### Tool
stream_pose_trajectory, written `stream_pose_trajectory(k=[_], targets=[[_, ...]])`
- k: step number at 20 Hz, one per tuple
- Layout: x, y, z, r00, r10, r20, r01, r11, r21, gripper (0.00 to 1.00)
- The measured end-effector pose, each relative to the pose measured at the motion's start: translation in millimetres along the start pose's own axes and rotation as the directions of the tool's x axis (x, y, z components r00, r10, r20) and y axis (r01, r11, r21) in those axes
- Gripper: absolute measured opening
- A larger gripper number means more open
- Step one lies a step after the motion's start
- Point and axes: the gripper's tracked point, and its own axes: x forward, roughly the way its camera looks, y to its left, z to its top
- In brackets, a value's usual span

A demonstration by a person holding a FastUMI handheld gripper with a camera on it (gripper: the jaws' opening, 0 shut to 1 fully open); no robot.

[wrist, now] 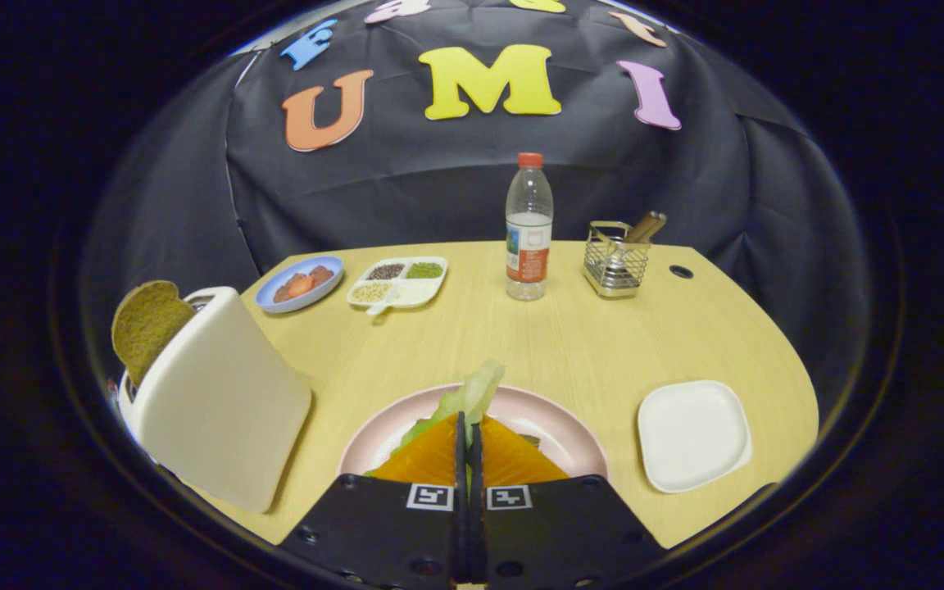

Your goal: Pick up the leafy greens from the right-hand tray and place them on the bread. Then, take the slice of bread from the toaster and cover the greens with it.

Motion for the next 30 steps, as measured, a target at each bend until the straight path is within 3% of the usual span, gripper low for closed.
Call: stream_pose_trajectory(k=[5, 9, 12, 15, 16, 22, 30], targets=[[9, -11, -12, 0.999, -0.02, -0.028, 0.02, 1.0, 0.007, 0.0], [2, -24, -5, 0.999, -0.054, 0.007, 0.054, 0.999, 0.007, 0.2], [-14, -25, 4, 0.997, -0.059, 0.048, 0.058, 0.998, 0.013, 0.55], [-36, -17, 16, 0.994, -0.05, 0.095, 0.05, 0.999, 0.01, 0.73], [-45, -13, 20, 0.992, -0.044, 0.114, 0.044, 0.999, 0.003, 0.84], [-94, 11, 44, 0.98, -0.026, 0.195, 0.031, 0.999, -0.024, 0.94], [-159, 72, 83, 0.957, 0.036, 0.287, -0.027, 0.999, -0.035, 0.94]])
